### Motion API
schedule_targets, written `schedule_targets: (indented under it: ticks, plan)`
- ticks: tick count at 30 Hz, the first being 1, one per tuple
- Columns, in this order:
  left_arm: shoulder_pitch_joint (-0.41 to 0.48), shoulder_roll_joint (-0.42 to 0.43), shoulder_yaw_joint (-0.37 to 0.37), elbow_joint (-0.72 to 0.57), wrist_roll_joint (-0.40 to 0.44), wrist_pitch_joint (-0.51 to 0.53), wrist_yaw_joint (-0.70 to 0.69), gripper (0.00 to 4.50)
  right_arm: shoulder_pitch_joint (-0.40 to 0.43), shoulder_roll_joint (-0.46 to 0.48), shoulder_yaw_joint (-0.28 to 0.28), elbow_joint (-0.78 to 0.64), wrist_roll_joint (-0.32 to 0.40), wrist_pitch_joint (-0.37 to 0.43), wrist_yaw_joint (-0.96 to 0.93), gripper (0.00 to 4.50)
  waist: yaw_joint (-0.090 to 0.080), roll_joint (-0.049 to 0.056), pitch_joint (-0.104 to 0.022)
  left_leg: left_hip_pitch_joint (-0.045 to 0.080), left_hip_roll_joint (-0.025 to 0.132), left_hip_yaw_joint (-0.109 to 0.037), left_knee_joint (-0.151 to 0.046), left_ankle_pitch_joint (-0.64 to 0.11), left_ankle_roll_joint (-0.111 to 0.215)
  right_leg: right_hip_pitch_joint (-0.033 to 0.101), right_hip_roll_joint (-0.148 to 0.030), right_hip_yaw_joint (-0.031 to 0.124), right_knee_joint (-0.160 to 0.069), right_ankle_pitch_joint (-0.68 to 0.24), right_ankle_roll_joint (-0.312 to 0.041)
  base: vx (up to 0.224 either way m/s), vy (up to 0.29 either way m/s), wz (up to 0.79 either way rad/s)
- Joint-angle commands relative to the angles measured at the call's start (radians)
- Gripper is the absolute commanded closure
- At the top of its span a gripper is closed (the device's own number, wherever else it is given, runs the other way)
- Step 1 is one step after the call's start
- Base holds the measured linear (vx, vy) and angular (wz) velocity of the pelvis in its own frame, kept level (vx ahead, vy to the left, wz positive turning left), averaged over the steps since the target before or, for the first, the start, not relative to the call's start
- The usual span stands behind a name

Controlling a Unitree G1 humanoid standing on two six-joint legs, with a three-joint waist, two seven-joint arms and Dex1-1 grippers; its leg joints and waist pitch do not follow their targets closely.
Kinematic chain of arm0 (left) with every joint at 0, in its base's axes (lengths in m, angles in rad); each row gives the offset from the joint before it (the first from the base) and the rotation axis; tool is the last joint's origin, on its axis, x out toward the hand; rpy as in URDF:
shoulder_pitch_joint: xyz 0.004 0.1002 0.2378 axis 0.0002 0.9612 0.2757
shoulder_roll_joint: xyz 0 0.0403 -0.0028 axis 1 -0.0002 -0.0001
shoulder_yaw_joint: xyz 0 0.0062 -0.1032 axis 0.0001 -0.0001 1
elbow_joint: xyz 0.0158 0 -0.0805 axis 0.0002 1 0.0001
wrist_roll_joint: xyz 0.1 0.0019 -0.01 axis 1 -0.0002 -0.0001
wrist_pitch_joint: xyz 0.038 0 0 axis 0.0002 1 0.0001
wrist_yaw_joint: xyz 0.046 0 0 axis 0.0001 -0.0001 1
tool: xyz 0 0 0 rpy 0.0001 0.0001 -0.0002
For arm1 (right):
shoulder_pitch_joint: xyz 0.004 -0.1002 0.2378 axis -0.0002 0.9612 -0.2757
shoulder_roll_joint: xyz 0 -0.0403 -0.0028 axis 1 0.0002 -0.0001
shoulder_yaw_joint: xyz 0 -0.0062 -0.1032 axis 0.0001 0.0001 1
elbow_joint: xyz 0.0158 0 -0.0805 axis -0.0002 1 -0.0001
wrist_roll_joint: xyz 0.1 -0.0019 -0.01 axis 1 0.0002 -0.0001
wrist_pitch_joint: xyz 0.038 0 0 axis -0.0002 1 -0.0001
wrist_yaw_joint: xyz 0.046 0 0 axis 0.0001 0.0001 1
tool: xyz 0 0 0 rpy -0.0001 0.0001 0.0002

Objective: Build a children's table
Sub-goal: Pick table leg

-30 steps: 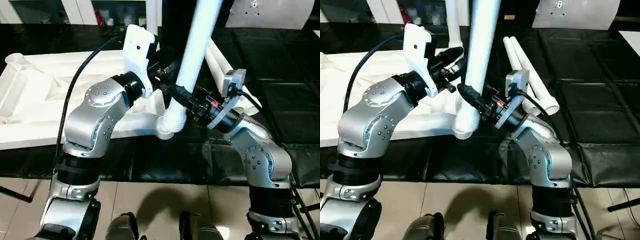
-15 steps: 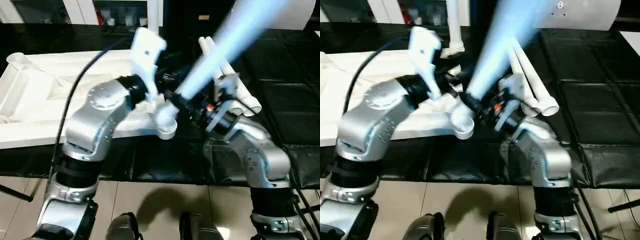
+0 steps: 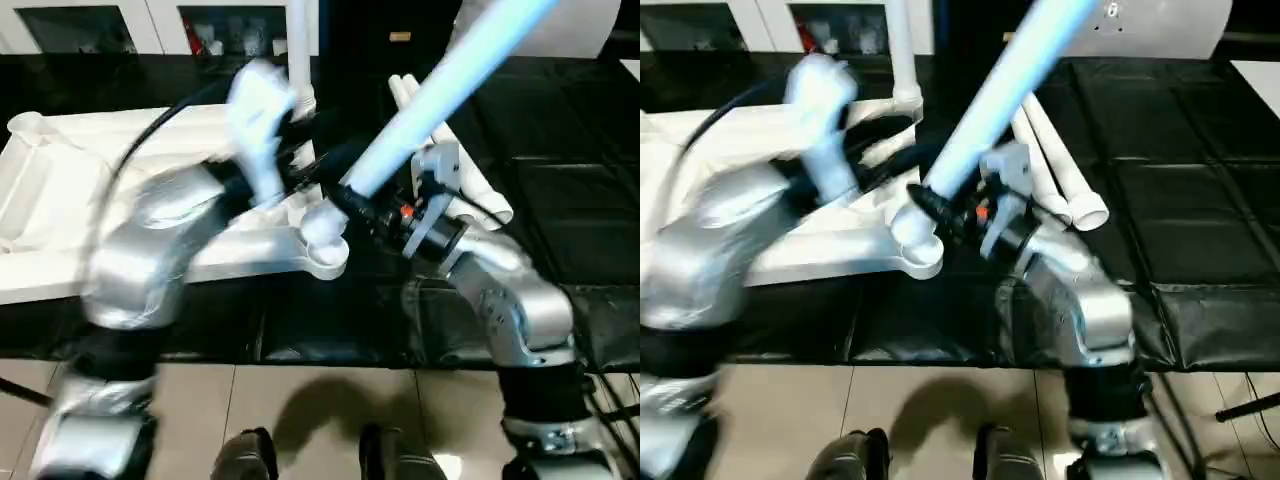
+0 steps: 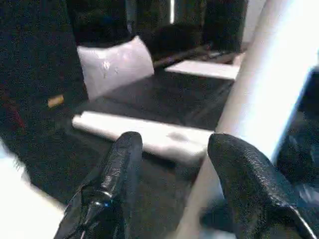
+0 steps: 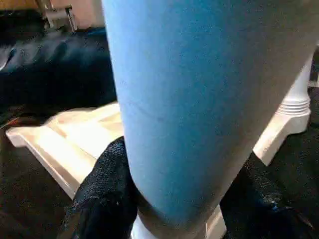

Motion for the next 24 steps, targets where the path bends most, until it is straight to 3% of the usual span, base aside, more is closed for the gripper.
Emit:
schedule_targets:
  ticks: [1, 3, 7, 12, 13, 19, 24]
  plan:
    - [0.007, 0.014, 0.0, -0.041, -0.031, 0.001, -0.046, 1.63, -0.017, -0.008, 0.018, -0.017, -0.004, 0.022, -0.003, 2.64, 0.001, -0.004, -0.124, 0.026, 0.018, -0.002, -0.056, -0.169, 0.033, 0.071, -0.059, 0.045, -0.073, -0.291, -0.186, 0.0, 0.0, 0.0]
    - [0.017, 0.021, -0.01, -0.058, -0.046, 0.01, -0.065, 1.49, -0.02, -0.018, 0.028, -0.018, -0.008, 0.027, 0.001, 2.64, 0.005, 0.001, -0.122, 0.027, 0.021, -0.002, -0.058, -0.18, 0.029, 0.068, -0.06, 0.045, -0.071, -0.293, -0.191, 0.0, 0.0, 0.0]
    - [0.028, 0.013, -0.047, -0.065, -0.047, 0.011, -0.069, 1.14, -0.024, -0.028, 0.047, -0.022, -0.008, 0.034, 0.002, 2.64, 0.006, -0.007, -0.124, 0.024, 0.019, -0.002, -0.057, -0.187, 0.023, 0.073, -0.062, 0.047, -0.07, -0.304, -0.182, 0.0, 0.0, 0.0]
    - [0.023, -0.011, -0.072, -0.031, -0.02, 0.001, -0.048, 0.81, -0.025, -0.029, 0.056, -0.025, -0.005, 0.038, 0.0, 2.64, 0.005, -0.008, -0.129, 0.02, 0.016, -0.001, -0.056, -0.182, 0.022, 0.073, -0.061, 0.047, -0.075, -0.325, -0.156, 0.0, 0.0, 0.0]
    - [0.022, -0.014, -0.074, -0.023, -0.016, -0.002, -0.046, 1.07, -0.025, -0.029, 0.059, -0.026, -0.004, 0.039, 0.001, 2.64, 0.004, -0.008, -0.13, 0.019, 0.016, -0.002, -0.056, -0.185, 0.023, 0.073, -0.06, 0.046, -0.076, -0.33, -0.151, 0.0, 0.0, 0.0]
    - [0.031, -0.009, -0.071, 0.017, -0.009, -0.022, -0.043, 1.62, -0.015, -0.036, 0.076, -0.034, 0.003, 0.04, 0.005, 2.64, 0.0, -0.007, -0.137, 0.02, 0.014, -0.003, -0.055, -0.198, 0.02, 0.073, -0.059, 0.044, -0.08, -0.355, -0.138, 0.0, 0.0, 0.0]
    - [0.036, -0.012, -0.079, 0.021, -0.007, -0.028, -0.042, 1.91, -0.007, -0.037, 0.086, -0.037, 0.002, 0.039, 0.01, 2.64, 0.0, -0.007, -0.14, 0.02, 0.017, -0.003, -0.055, -0.187, 0.023, 0.073, -0.057, 0.044, -0.074, -0.301, -0.16, 0.0, 0.0, 0.0]
